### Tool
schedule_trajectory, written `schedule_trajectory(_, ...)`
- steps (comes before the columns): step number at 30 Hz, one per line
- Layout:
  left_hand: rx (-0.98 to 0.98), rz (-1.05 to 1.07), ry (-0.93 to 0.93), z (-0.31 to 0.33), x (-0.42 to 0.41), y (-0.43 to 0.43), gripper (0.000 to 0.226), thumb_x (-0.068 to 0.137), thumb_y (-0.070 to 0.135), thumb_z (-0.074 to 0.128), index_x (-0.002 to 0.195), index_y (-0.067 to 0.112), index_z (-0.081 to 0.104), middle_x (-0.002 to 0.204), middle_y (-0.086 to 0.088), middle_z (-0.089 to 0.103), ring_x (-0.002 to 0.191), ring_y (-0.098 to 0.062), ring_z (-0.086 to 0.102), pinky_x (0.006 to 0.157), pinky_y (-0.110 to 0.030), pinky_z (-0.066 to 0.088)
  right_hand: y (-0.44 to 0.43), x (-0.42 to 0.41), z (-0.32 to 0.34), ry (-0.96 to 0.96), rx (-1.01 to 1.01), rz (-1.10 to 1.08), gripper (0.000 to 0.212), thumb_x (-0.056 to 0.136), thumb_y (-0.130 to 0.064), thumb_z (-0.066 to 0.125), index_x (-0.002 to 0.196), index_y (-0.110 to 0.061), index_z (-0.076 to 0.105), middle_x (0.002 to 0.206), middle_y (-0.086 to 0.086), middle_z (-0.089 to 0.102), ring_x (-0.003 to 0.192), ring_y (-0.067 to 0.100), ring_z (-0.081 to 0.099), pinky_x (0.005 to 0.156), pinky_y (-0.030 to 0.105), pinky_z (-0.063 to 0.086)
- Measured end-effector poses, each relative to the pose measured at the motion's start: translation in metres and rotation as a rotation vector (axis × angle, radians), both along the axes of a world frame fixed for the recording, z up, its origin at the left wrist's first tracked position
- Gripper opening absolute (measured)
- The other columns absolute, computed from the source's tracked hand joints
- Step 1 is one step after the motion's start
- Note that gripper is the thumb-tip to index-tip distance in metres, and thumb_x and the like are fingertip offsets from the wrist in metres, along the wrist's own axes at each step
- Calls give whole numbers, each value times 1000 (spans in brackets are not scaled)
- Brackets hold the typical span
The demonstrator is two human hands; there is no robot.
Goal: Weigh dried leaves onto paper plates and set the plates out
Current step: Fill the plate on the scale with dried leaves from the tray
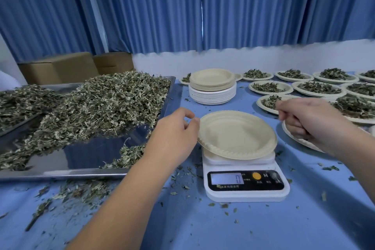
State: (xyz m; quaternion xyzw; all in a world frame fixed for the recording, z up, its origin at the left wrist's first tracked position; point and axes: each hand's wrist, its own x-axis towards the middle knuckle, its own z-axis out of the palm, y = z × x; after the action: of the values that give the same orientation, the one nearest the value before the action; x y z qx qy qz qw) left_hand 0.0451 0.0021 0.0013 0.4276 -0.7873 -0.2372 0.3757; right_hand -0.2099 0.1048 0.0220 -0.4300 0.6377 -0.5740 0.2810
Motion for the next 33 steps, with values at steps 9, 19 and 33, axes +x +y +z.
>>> schedule_trajectory(9, 14, 214, -338, 25, 35, -81, 18, 92, 28, 48, 85, 26, 65, 91, 3, 68, 79, -15, 61, 68, -30, 50, -17, 0, -16, 204, -131, -119, 37, 82, -45, 59, 66, -12, 65, 52, 10, 36, 50, 22, 28, 50, 27, 23)
schedule_trajectory(19, 40, 379, -989, 27, 52, -174, 66, 95, 56, 41, 151, 26, 24, 158, -14, 16, 141, -38, 27, 113, -54, 28, -20, -7, -20, 314, -164, -124, 34, 91, -39, 58, 66, -16, 65, 52, 12, 32, 46, 18, 28, 50, 25, 25)
schedule_trajectory(33, 211, 121, -845, 43, 24, -166, 79, 93, 68, 11, 152, 18, 28, 159, -9, 23, 146, -31, 21, 117, -49, 16, -24, -10, -22, 256, -151, -151, 35, 89, -38, 58, 67, -12, 64, 52, 9, 28, 49, 18, 23, 52, 31, 20)
